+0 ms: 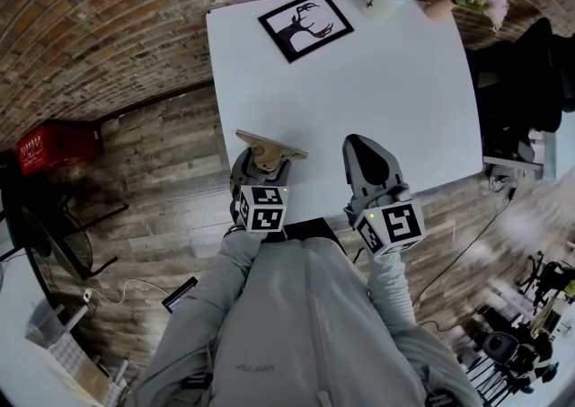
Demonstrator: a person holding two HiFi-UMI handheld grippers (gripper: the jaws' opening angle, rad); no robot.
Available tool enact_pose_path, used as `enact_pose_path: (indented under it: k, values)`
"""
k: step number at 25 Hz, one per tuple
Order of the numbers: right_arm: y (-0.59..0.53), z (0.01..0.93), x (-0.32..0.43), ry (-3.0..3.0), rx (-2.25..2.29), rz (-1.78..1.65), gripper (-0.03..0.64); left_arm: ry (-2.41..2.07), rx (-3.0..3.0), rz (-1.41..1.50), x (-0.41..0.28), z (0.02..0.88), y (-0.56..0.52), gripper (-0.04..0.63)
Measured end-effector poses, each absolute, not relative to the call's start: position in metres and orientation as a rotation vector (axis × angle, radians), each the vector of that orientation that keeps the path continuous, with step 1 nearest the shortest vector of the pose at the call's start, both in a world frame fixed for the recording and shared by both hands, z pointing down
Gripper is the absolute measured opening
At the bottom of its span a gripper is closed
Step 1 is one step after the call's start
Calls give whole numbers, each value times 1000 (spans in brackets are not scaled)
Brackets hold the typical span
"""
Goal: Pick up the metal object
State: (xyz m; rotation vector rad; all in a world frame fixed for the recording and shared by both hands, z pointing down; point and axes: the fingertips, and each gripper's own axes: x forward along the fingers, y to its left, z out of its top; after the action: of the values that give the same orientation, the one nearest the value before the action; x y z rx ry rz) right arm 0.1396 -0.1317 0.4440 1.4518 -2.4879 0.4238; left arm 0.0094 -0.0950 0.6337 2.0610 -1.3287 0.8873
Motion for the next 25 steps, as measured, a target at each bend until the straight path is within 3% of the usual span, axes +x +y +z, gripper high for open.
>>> enact_pose_path:
  k: [5,8,25]
  values:
    - [-133,444,143,-2491,1457,430,26,-1341,2043,890,5,634,-97,376]
    - [-133,444,143,-2493,1457,432,26,-1336,2052,912,2,633,-96,304]
    - [-135,441,141,-2513,1441,420,26,-1320,2089,888,-1,624,-98,302]
